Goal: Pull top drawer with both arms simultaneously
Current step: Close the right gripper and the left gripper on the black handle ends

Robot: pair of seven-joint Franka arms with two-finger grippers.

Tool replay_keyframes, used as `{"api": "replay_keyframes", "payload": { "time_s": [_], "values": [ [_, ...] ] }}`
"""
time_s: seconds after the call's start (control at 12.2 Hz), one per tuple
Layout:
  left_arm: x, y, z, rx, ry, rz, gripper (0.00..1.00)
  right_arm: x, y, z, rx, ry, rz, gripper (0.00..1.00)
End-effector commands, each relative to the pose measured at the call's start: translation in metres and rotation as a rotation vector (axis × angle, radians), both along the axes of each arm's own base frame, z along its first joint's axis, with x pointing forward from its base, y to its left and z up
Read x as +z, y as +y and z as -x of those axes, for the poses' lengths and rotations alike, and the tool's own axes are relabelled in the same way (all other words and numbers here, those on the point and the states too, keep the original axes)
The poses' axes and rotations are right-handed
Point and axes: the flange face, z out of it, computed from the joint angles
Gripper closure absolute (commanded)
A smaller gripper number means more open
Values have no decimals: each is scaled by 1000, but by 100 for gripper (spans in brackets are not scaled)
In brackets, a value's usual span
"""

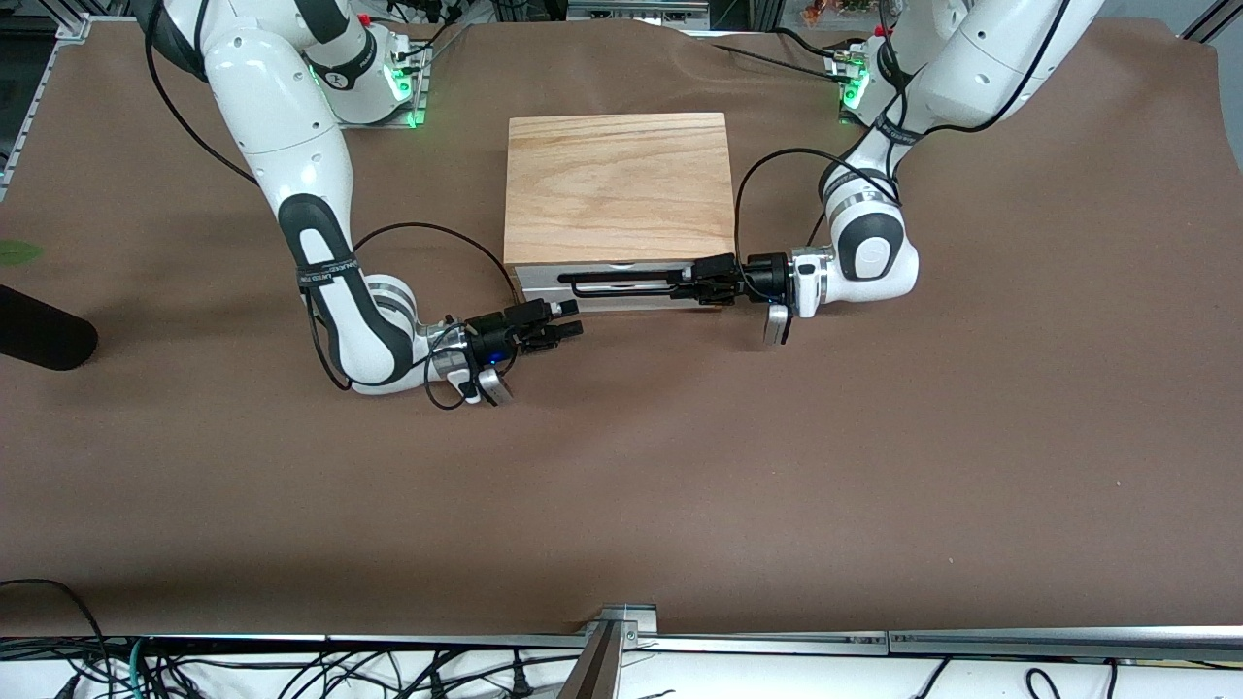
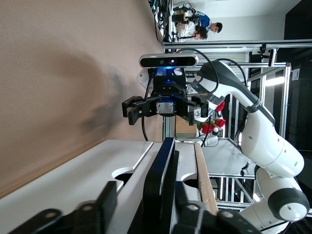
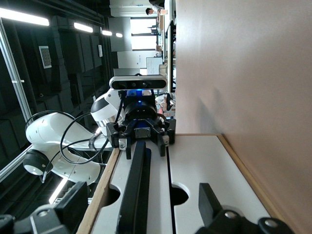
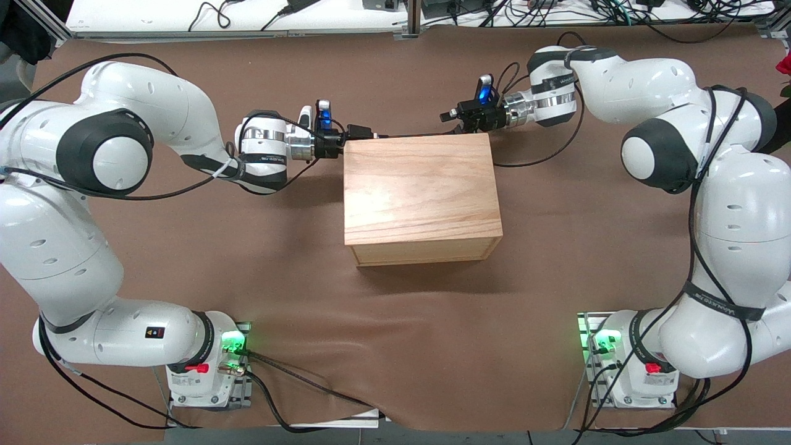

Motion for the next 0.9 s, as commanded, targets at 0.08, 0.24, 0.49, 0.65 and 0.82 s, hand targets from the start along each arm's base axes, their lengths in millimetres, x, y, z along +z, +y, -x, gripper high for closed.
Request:
{"api": "replay_keyframes", "payload": {
  "time_s": [0.08, 0.24, 0.49, 0.65, 0.82],
  "values": [
    [-2, -16, 8, -9, -55, 26, 71, -3, -1, 17, 2, 14, -25, 0],
    [-2, -23, 13, -7, -61, 42, 74, -3, -2, 19, 3, 19, -26, 0],
    [1, -30, 18, -18, -57, 65, 100, 3, -2, 20, 4, 18, -28, 1],
    [-4, -32, 22, -26, -41, 88, 100, 9, 2, 20, 7, 16, -31, 2],
    [-15, -33, 27, -36, -44, 124, 100, 15, 10, 22, 11, 15, -34, 2]
  ]
}}
